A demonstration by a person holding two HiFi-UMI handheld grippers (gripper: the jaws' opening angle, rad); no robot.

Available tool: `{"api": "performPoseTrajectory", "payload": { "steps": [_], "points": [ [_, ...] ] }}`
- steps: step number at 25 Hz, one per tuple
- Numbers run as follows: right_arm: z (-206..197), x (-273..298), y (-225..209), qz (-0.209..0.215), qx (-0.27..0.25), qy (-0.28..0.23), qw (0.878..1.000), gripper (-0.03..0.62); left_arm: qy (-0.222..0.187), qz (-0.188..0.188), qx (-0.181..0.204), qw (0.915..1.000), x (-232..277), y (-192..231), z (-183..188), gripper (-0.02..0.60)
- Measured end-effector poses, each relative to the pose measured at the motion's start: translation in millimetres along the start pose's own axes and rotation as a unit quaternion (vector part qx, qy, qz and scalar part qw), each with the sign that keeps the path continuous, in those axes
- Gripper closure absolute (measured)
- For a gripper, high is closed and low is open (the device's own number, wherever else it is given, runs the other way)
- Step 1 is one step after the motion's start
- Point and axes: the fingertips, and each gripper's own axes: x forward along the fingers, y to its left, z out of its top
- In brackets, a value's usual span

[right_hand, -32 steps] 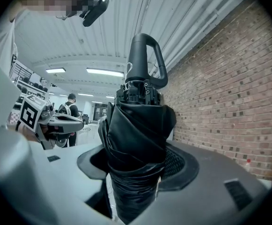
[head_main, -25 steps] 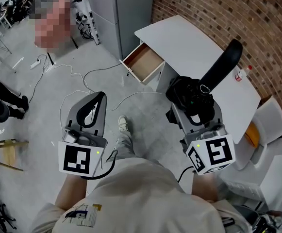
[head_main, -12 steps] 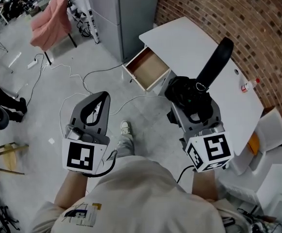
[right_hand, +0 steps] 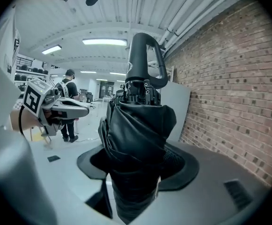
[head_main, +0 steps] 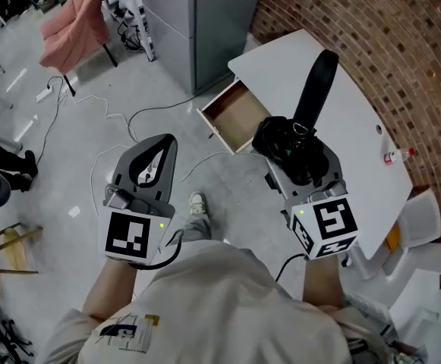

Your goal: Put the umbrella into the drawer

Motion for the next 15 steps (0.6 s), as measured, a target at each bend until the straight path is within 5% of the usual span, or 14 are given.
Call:
{"api": "performPoseTrajectory", "payload": {
  "steps": [15],
  "points": [
    [-19,170,-26,0.065,-0.058,0.104,0.991,0.330,0.028,-0.002,-0.038,0.9989,99,96,-48,0.574]
  ]
}}
